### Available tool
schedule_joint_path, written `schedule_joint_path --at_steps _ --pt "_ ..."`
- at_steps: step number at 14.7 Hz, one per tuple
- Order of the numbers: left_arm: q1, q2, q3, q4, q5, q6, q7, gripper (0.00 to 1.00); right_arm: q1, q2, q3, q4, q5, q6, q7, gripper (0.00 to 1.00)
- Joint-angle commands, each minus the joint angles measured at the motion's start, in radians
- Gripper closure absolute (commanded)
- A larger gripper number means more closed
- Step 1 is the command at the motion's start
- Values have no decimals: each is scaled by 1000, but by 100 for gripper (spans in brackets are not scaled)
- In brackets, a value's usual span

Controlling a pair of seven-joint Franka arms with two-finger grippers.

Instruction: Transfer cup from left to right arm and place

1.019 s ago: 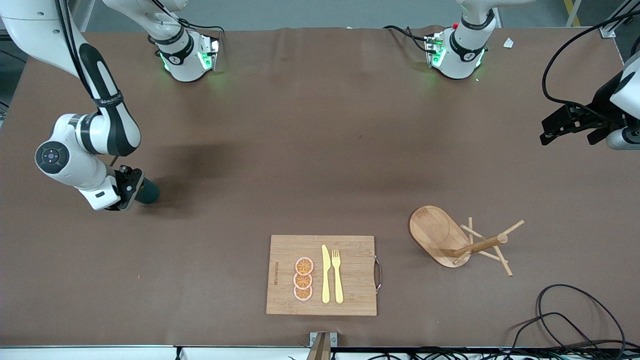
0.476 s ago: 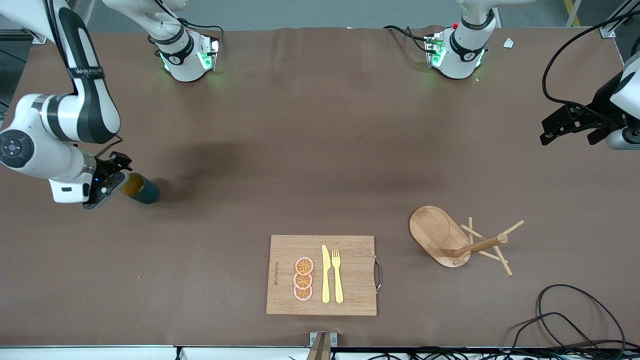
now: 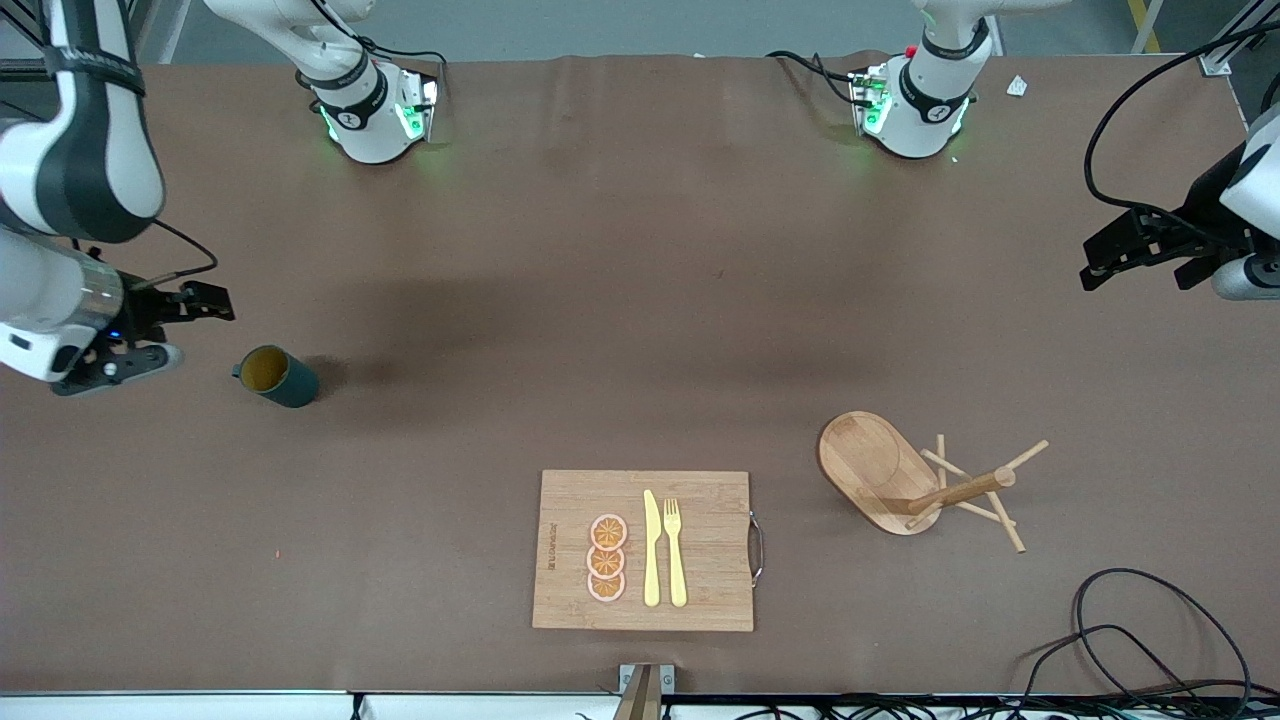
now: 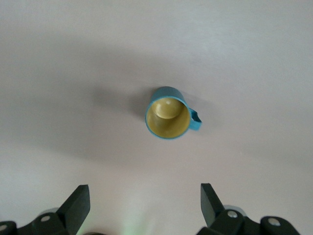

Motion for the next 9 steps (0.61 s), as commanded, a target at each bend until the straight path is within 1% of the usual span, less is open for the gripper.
schedule_joint_path --at_steps 1,4,7,8,9 --pt "0 6 1 13 2 4 -6 0 -11 -1 -1 104 13 -104 108 0" --pt "1 6 0 13 11 4 -17 0 -11 -1 -3 169 13 -167 162 0" --pt "3 6 0 13 11 4 -17 0 -7 2 -1 180 13 -178 237 0" --pt "1 6 -2 13 11 4 -17 0 -7 7 -1 203 10 -176 234 0" --pt "3 6 0 13 11 4 -17 0 -5 12 -1 248 3 -198 231 0"
